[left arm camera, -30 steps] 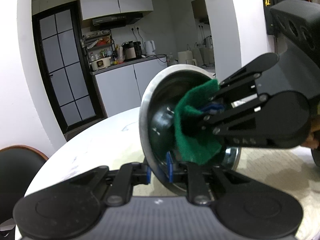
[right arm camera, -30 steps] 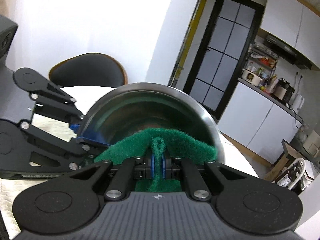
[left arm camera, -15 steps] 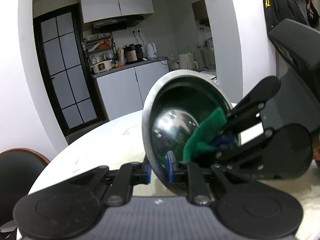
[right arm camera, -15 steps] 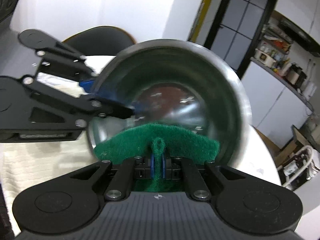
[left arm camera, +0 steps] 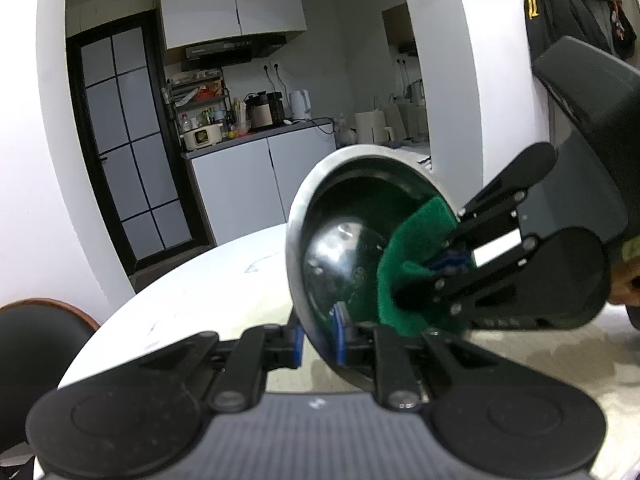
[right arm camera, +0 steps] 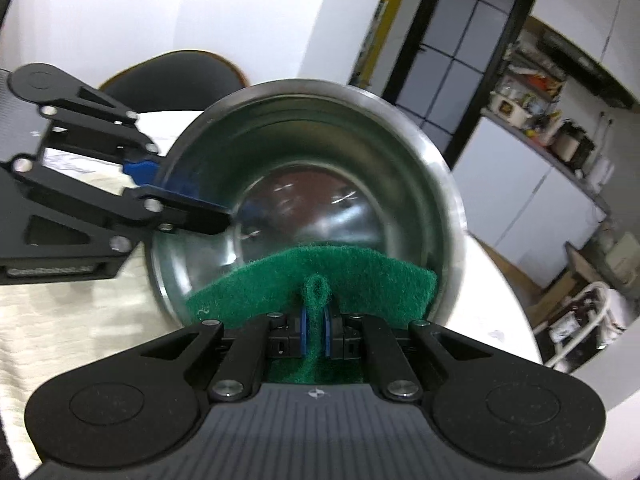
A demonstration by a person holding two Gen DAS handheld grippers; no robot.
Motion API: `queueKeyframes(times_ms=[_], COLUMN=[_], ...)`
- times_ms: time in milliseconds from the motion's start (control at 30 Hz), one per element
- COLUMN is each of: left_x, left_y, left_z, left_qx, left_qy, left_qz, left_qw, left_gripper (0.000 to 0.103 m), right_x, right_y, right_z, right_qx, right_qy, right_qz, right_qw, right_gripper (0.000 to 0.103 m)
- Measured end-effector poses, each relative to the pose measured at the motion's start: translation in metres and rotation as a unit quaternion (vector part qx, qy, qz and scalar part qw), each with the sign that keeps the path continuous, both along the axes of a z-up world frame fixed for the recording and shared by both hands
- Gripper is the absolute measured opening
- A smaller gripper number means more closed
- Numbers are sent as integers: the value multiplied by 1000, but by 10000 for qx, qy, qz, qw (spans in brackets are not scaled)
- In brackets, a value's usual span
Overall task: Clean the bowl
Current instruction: 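Keep wiping the pad across the bowl interior with the right gripper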
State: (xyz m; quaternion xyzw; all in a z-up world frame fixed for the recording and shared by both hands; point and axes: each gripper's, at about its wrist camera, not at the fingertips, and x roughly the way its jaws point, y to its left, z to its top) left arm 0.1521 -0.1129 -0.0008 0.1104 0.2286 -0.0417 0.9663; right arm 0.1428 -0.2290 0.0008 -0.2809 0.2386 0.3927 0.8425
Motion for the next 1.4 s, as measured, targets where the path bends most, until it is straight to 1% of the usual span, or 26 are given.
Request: queueKeyframes(times_ms=[167, 267, 400, 467, 667, 767, 867, 1033, 1133, 1233, 1333, 1400], left_x=[2, 3, 3, 4, 9, 9, 9, 9, 11, 11, 13, 13], left_y=[6, 5, 4, 3, 5, 5, 5, 5, 7, 9, 10, 9], left_z=[3, 1, 0, 0, -1, -1, -1, -2, -2, -1, -1, 0], left_qx=[11, 18, 27, 28, -5, 22, 43, 55, 37, 10, 11, 19], left_qy=[8, -12, -48, -65, -69, -82, -81, -76, -50, -26, -10, -12], left_qz=[-25, -28, -69, -97, -134, -178, -207, -242, -258, -276, -256, -261], left_qw=[10000, 10000, 10000, 9999, 9999, 9998, 9997, 9997, 9996, 9996, 9997, 9997], left_gripper=[16, 16, 16, 16, 16, 16, 16, 16, 16, 16, 16, 16], right_x=[-7, -4, -13, -15, -5, -3, -1, 5, 10, 9, 9, 11], right_y=[0, 1, 0, 1, 5, 8, 13, 14, 12, 10, 9, 5], right_z=[1, 5, 10, 13, 16, 18, 19, 17, 13, 8, 2, 1], right_qx=[77, 203, 420, 470, 712, 881, 910, 935, 880, 727, 483, 313], right_qy=[-331, -485, -643, -651, -441, -264, -169, 133, 380, 583, 692, 729], right_qz=[-129, -191, -211, -166, 38, 245, 448, 709, 801, 854, 838, 716], right_qw=[9993, 9984, 9968, 9966, 9965, 9955, 9947, 9930, 9922, 9920, 9929, 9943], right_gripper=[8, 8, 8, 8, 8, 8, 8, 8, 8, 8, 8, 8])
